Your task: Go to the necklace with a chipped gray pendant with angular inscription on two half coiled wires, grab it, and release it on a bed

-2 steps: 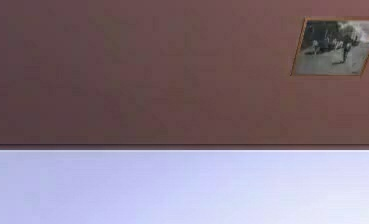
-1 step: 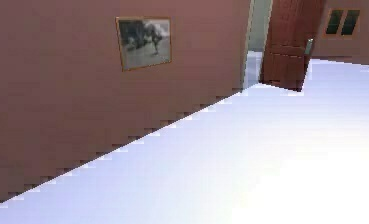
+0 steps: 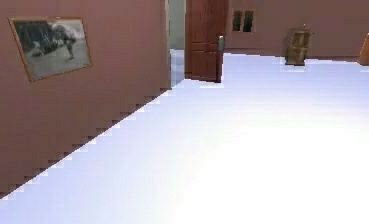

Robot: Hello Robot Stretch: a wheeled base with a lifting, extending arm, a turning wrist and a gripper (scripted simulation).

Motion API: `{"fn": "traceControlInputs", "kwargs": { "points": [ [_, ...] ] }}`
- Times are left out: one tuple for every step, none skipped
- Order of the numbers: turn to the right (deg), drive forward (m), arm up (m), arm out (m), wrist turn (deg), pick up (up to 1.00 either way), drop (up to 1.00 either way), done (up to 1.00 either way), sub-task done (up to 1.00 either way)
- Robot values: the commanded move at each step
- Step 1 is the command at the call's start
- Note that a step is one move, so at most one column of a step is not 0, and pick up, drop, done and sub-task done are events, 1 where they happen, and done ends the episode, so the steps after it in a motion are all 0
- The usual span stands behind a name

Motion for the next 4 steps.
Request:
{"fn": "traceControlInputs", "kwargs": {
  "points": [
    [0.0, 1.00, 0.00, 0.00, 0.0, 0.00, 0.00, 0.00, 0.00],
    [0.0, 1.00, 0.00, 0.00, 0.0, 0.00, 0.00, 0.00, 0.00],
    [0.0, 1.00, 0.00, 0.00, 0.0, 0.00, 0.00, 0.00, 0.00],
    [3.0, 0.00, 0.00, 0.00, 0.0, 0.00, 0.00, 0.00, 0.00]
  ]
}}
